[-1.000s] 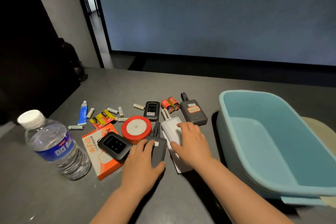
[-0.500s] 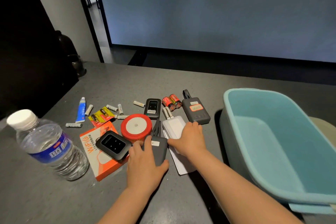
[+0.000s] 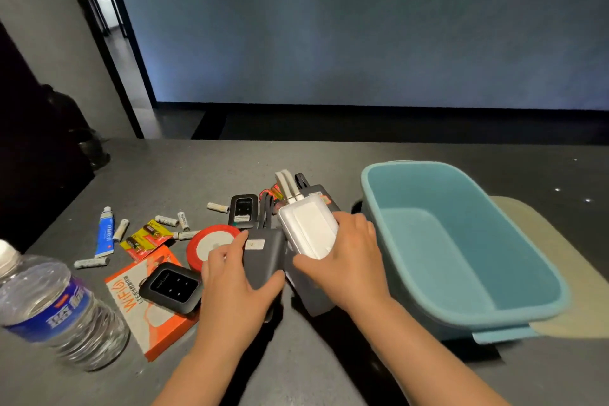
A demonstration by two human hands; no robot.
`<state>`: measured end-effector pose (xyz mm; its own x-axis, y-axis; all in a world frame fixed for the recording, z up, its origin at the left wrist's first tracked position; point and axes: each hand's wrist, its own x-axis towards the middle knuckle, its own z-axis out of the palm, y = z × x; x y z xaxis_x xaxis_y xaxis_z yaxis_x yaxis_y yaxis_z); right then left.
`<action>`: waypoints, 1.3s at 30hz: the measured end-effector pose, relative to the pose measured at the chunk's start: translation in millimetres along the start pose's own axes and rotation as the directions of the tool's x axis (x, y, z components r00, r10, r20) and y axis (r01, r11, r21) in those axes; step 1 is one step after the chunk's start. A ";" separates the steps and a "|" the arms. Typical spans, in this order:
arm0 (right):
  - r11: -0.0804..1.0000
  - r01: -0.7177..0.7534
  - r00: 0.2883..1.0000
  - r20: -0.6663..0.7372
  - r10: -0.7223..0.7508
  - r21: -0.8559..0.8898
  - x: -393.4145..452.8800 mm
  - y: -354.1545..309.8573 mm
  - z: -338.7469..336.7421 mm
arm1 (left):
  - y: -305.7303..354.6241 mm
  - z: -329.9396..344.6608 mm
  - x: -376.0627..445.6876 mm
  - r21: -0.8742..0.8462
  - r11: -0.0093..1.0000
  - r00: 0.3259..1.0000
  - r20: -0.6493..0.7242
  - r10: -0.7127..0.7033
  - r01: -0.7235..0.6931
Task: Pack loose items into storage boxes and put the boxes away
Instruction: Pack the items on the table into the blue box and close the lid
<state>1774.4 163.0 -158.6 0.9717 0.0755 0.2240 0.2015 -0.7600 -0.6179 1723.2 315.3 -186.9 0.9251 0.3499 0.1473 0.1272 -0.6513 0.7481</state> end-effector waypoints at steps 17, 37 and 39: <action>0.844 -0.365 0.917 0.004 0.398 -0.392 46.9 139.0 -130.0 | 121.8 63.6 9.9 -0.192 0.962 0.980 0.011 0.200 -0.194; 0.764 -0.113 0.790 0.409 0.457 -0.635 91.5 173.8 -87.4 | 141.0 91.8 19.2 -0.155 0.960 0.970 0.022 0.241 -0.235; 0.789 0.061 0.776 0.526 0.348 -0.612 95.7 177.9 -85.4 | 138.8 92.1 18.4 -0.162 0.960 0.971 0.028 0.237 -0.229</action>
<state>1892.7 -20.1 -182.8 0.8893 0.1332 -0.4374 0.1421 -0.9898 -0.0124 1790.9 169.2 -139.9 0.9387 0.1664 0.3018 -0.1481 -0.5960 0.7892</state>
